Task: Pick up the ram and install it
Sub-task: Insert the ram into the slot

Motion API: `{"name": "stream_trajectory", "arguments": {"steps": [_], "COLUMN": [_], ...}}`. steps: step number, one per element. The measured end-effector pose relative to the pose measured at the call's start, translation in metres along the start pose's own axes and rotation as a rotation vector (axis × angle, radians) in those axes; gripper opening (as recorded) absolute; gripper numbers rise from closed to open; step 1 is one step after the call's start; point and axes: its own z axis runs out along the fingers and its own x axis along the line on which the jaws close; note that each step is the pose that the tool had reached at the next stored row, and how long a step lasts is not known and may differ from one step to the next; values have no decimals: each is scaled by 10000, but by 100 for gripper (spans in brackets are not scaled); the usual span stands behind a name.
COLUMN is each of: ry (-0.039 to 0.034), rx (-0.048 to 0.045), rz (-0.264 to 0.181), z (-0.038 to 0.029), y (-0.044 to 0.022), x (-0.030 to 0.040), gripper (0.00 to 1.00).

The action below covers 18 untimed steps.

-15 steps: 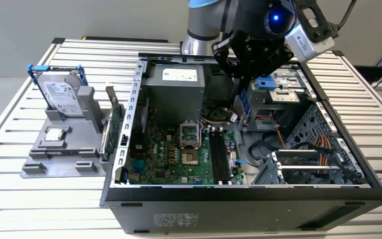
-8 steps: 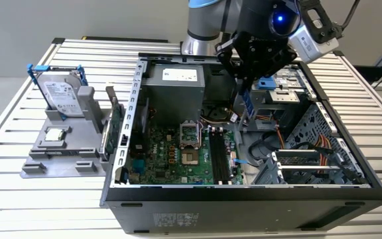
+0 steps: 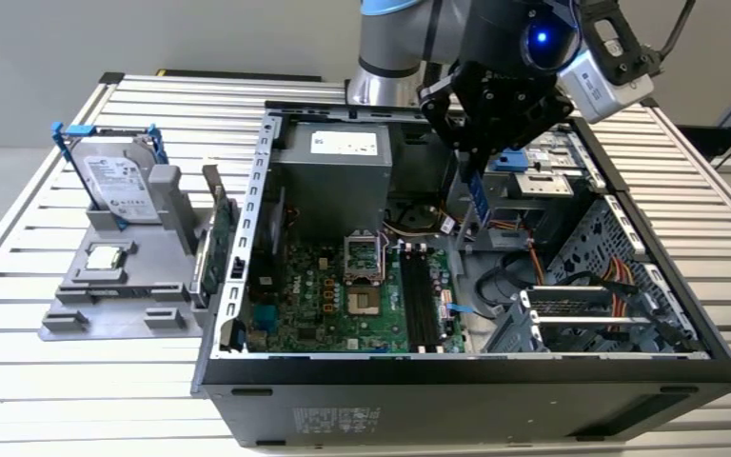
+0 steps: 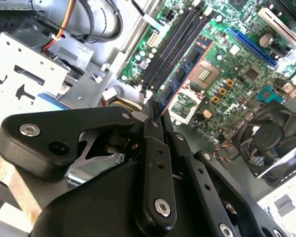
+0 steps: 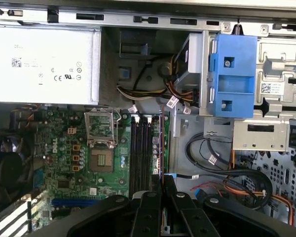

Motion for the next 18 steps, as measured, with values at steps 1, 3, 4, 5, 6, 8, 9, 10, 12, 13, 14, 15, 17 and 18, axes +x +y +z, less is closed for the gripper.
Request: {"name": "stream_trajectory", "arguments": {"steps": [1,3,4,5,6,8,9,10,12,13,14,15,17,18], "ry": [0,-1,-1,-1,-1,-1,-1,-1,-1,-1,-1,-1,-1,-1], "rx": [0,0,0,0,-1,0,-1,-1,1,1,1,1,0,-1], "rz": [9,21,21,21,21,21,21,21,21,21,21,18,-6,-29], "z": [0,0,1,3,5,10,13,16,21,23,25,27,31,33], "y": [0,0,0,0,0,0,0,0,0,0,0,0,0,0], "x": [0,-1,-1,-1,-1,-1,-1,-1,-1,0,0,0,-1,-1], "gripper": [0,0,0,0,0,0,0,0,0,0,0,0,0,0]}}
